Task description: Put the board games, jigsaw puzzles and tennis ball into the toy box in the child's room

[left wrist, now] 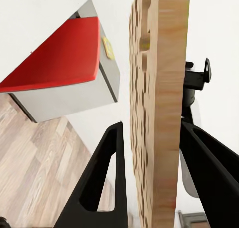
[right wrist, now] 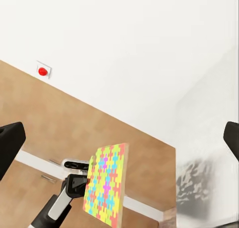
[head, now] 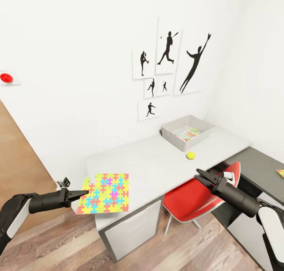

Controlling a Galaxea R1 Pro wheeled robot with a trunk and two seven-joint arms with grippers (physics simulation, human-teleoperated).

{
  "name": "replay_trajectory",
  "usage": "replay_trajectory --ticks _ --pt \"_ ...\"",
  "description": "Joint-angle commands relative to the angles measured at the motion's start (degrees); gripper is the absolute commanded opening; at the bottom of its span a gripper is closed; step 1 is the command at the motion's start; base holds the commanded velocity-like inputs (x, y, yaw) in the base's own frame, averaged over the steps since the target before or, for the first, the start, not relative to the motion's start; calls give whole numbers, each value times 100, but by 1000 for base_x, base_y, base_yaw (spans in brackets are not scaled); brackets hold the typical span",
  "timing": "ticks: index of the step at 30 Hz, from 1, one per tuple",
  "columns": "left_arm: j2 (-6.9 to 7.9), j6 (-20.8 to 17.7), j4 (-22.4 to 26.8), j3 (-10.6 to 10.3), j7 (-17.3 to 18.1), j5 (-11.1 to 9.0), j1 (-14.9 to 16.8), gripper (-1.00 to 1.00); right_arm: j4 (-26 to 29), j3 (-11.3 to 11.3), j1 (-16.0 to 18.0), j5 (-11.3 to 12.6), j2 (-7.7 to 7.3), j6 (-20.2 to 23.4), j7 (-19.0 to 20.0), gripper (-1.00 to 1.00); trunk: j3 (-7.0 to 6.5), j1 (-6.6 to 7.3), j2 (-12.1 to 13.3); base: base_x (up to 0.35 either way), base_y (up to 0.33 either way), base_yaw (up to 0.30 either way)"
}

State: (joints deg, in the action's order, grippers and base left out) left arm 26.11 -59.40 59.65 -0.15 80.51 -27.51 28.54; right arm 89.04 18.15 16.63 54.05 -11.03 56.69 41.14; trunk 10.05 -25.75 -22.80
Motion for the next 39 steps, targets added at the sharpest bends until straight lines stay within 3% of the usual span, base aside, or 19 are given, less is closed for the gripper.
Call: replay_trajectory --ticks 1,39 --pt "4 -60 3 -2 8 -9 2 -100 -1 6 7 -18 -1 26 26 100 5 -4 -11 -4 0 -219" --pt "1 -60 27 42 48 -21 2 -100 -10 54 7 -9 -14 26 29 100 -240 -4 -11 0 0 -219"
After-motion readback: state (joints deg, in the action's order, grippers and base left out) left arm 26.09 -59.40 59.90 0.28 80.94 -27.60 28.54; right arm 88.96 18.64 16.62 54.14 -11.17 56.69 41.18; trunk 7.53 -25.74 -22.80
